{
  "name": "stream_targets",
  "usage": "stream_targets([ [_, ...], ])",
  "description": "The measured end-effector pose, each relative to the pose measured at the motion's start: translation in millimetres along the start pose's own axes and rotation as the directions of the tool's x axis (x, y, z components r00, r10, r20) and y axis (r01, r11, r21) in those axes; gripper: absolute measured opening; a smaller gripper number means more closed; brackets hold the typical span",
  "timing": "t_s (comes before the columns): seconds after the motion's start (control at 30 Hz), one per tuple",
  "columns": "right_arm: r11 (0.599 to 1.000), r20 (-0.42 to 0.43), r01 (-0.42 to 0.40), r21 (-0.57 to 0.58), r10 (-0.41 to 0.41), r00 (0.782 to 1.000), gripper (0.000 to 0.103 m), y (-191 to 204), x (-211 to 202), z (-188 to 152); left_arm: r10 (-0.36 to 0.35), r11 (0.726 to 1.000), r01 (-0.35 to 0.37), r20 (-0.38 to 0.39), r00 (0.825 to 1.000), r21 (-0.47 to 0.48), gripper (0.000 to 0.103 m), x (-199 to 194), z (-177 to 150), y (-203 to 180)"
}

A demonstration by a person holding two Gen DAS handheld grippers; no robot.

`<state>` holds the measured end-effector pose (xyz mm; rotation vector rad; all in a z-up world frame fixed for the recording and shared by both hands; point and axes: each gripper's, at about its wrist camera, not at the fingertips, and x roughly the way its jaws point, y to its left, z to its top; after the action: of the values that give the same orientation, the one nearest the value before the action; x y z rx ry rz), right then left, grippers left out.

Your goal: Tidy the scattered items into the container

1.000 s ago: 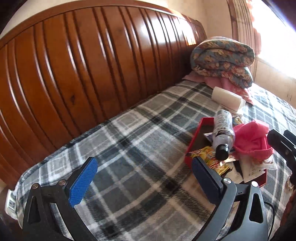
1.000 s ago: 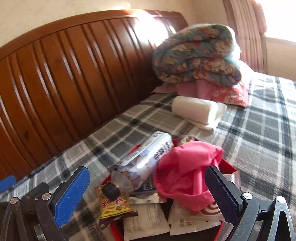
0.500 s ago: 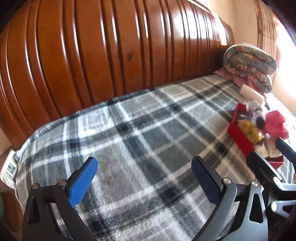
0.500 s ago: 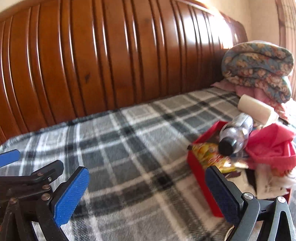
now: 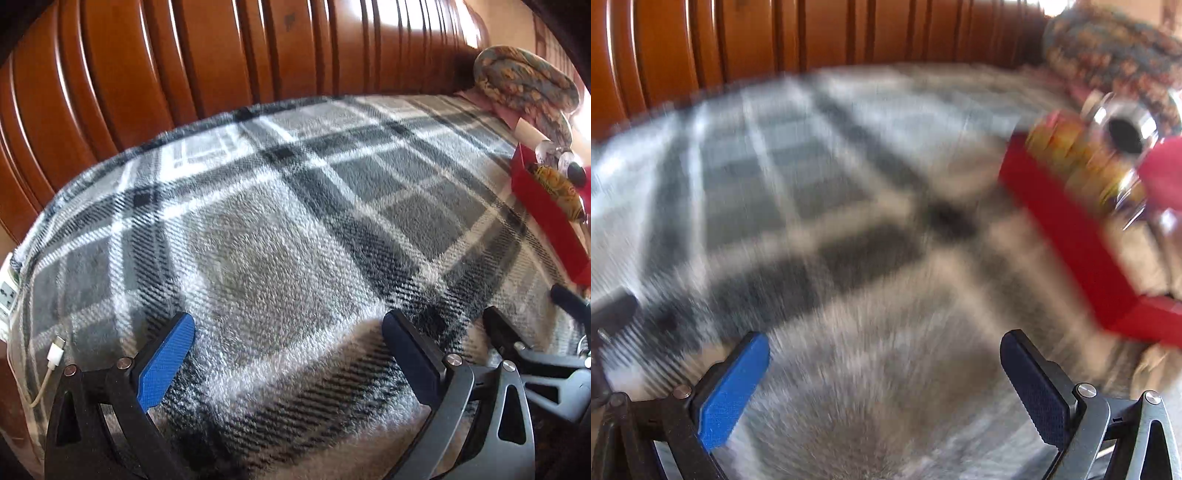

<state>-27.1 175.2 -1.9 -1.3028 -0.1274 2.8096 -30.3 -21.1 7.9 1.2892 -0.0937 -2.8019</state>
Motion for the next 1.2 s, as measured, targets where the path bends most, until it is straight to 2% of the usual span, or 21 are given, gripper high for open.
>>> stream_targets([
  [0.4,0.998,-0.014,-0.056,0.040,0.057,0.998,0.103,-9.5,4.9,-0.3,0.002,1.000,-0.002,0.007,1.000,0.009,0.103,2.7,-4.6,-2.3],
  [1.2,0.998,-0.014,-0.058,0.037,0.059,0.998,0.103,-7.0,4.0,0.2,0.002,1.000,-0.003,0.013,1.000,0.015,0.103,5.0,-7.4,-3.4],
])
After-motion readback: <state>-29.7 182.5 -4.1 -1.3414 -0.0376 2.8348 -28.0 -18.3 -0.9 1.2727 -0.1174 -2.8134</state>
